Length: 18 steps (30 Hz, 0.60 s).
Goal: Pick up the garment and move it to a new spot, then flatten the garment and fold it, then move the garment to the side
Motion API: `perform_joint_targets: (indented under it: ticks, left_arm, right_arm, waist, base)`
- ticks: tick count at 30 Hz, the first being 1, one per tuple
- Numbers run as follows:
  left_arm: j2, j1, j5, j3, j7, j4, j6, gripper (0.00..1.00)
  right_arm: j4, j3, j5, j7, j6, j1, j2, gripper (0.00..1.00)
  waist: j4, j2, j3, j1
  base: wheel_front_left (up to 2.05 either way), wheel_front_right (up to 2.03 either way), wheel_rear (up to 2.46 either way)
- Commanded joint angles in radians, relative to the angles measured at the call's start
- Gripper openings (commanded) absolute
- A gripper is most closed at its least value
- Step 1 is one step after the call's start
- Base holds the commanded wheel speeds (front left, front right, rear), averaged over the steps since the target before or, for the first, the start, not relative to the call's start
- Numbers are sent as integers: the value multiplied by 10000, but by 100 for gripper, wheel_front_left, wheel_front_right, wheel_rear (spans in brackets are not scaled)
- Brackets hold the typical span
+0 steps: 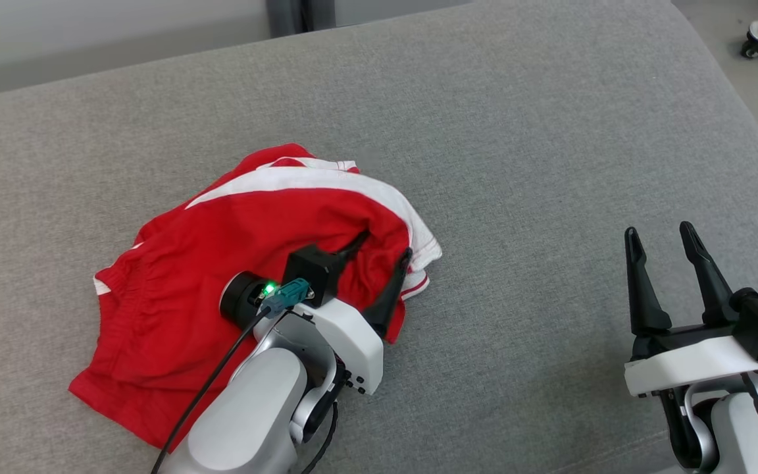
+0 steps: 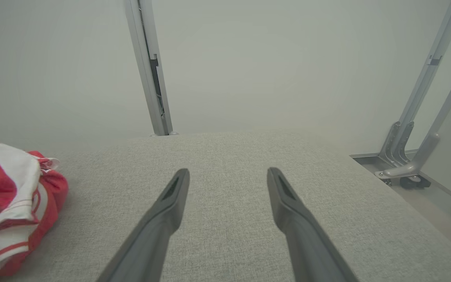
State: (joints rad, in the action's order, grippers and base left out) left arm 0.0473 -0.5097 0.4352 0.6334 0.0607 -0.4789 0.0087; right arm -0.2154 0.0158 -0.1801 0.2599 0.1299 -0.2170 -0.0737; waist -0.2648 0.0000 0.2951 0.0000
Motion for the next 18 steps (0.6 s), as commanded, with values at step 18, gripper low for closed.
perform_joint_targets:
  ticks: [18]
  left_arm:
    - [1263, 1537, 1001, -2202, 1944, 1210, 1657, 100]
  right_arm:
    - [151, -276, 352, 73, 16, 511, -237, 100]
  waist:
    - [1541, 0, -1304, 0]
  base:
    - [0, 0, 0]
